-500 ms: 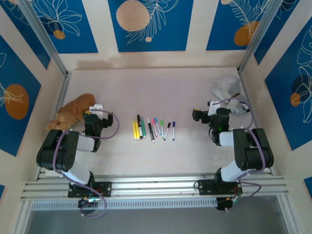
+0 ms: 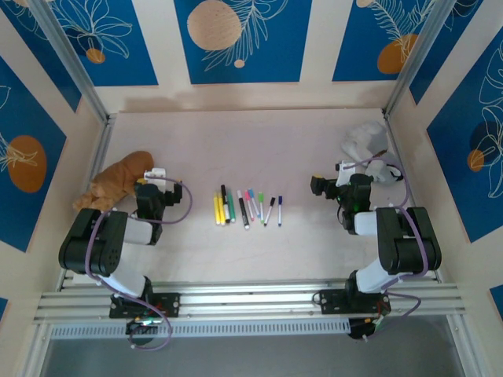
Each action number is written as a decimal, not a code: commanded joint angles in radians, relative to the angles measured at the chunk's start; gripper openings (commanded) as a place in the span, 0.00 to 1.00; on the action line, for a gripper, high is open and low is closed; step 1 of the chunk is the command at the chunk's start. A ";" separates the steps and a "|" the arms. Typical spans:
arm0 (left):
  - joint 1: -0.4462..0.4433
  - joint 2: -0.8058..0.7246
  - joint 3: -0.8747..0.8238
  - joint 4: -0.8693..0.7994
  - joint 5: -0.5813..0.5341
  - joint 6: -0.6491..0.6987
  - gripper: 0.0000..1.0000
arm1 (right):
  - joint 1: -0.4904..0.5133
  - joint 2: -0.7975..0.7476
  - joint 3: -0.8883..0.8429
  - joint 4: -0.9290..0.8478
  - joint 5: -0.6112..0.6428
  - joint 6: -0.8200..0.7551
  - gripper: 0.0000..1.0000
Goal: Open the pen caps
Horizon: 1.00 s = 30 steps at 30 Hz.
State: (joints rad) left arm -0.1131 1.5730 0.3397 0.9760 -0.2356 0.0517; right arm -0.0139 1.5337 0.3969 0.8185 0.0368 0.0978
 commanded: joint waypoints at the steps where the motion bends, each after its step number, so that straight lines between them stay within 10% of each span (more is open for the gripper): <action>1: 0.010 -0.005 0.021 -0.005 0.017 -0.015 1.00 | -0.005 -0.007 0.018 -0.001 -0.031 0.000 0.99; 17: 0.042 -0.020 0.045 -0.065 0.166 -0.001 1.00 | 0.009 -0.046 0.046 -0.066 0.025 0.005 0.99; 24: 0.027 -0.238 0.229 -0.535 -0.145 -0.159 1.00 | 0.098 -0.223 0.131 -0.348 0.412 0.087 0.99; 30: 0.022 -0.350 0.422 -0.952 -0.056 -0.383 1.00 | 0.200 -0.357 0.182 -0.551 0.566 0.234 0.99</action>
State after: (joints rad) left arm -0.0841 1.2465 0.6880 0.3065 -0.3077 -0.1967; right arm 0.1310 1.2125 0.5472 0.4152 0.4492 0.2451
